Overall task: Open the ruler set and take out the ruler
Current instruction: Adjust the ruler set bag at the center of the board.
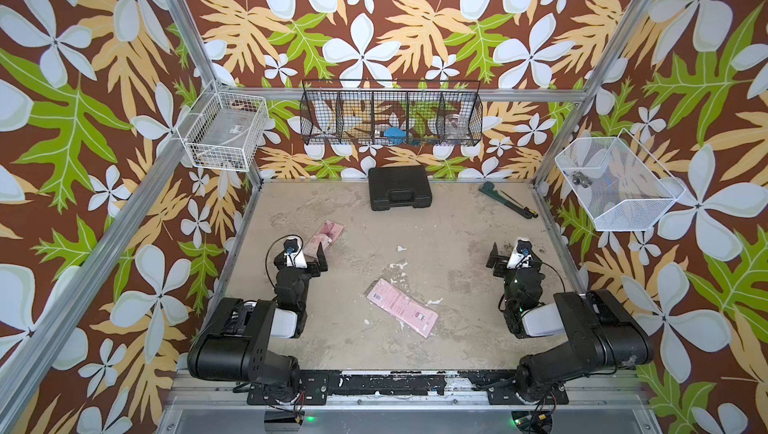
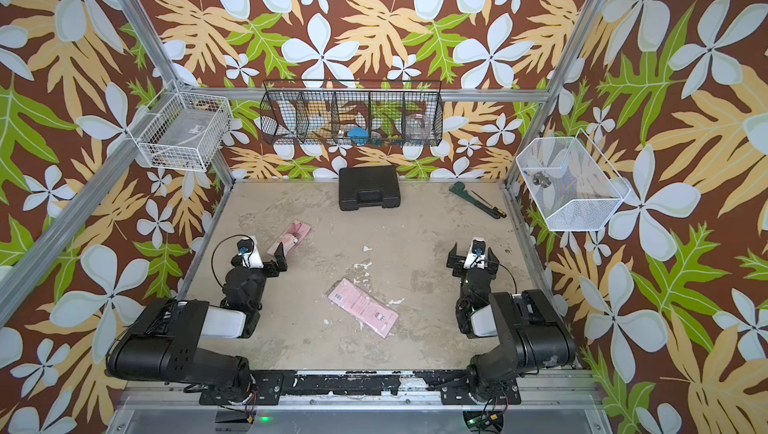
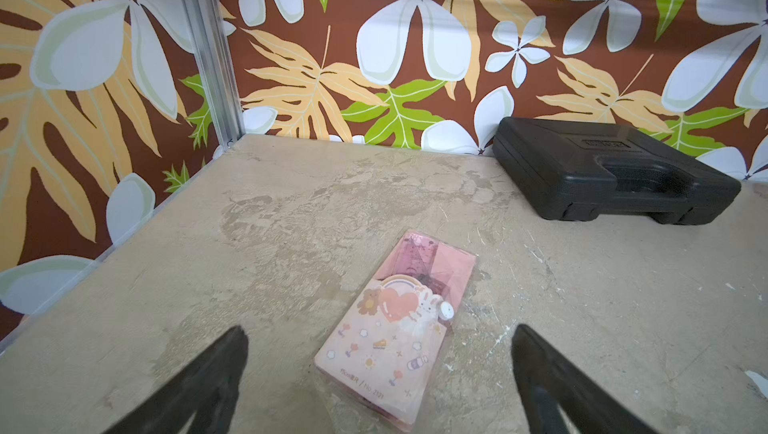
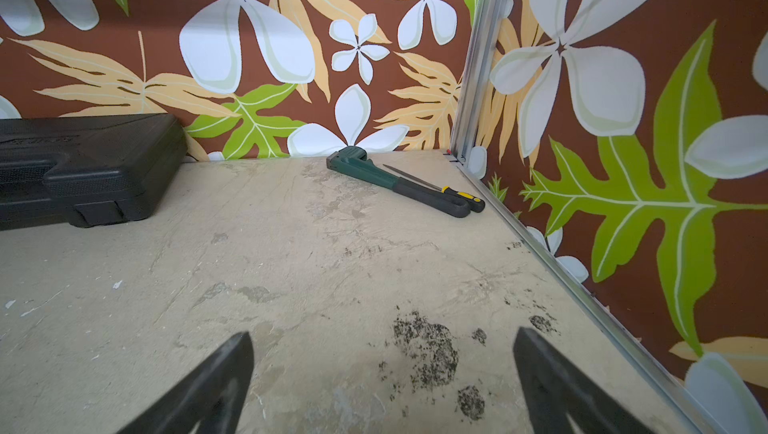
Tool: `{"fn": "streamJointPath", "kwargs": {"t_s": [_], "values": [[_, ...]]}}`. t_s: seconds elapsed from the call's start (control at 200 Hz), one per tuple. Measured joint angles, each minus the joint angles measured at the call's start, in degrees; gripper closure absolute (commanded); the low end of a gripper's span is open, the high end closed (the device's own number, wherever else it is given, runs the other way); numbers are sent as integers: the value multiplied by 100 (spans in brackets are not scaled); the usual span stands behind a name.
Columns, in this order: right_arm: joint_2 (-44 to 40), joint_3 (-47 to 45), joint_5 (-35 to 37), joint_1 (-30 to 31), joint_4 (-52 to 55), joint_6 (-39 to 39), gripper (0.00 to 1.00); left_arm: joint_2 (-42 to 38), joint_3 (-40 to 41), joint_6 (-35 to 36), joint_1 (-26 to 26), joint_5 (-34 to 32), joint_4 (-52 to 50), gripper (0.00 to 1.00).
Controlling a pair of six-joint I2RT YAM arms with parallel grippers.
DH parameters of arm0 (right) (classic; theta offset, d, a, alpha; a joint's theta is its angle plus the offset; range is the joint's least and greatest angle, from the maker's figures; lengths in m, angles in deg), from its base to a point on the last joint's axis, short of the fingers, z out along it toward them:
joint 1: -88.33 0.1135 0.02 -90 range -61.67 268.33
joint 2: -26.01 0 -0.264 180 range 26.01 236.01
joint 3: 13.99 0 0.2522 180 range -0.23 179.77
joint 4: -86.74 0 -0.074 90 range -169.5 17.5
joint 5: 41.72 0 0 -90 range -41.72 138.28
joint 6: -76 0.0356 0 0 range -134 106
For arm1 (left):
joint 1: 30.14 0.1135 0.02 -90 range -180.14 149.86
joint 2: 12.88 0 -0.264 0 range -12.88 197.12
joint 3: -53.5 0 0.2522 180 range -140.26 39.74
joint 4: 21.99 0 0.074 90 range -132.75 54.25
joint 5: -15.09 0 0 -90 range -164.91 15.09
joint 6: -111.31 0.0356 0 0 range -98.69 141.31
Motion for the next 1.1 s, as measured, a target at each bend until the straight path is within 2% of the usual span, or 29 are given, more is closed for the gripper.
{"fn": "streamJointPath", "kwargs": {"t_s": [0.641,0.716,0.796,0.811,0.836,0.886,0.911,0.996,1.046,1.101], "values": [[-4,0,0,0,2,2,0,-48,-15,-2,17,13,-72,0],[-160,22,44,59,138,0,0,-479,-181,-24,-33,-186,-562,0],[-916,612,170,286,1318,-87,0,-1246,-551,-199,-389,-826,-1309,0],[-1023,780,173,317,1495,-81,0,-1429,-654,-304,-461,-901,-1491,4],[-1172,1082,160,343,1764,76,0,-1694,-793,-527,-553,-970,-1779,8],[-1401,1633,173,332,2271,791,0,-2122,-990,-1029,-710,-1021,-2118,9],[-1491,1880,-28,267,2575,1239,1,-2267,-1056,-1220,-833,-1123,-2249,8],[-1543,2315,-1244,221,3073,2135,13,-2465,-1381,-1897,-1606,-1038,-3001,12],[-1558,2535,-1923,608,3563,2452,15,-2441,-1589,-2109,-1998,-826,-3539,13],[-1628,2732,-2334,1156,4124,2433,15,-2461,-1725,-2312,-2304,-621,-4092,15]]}}
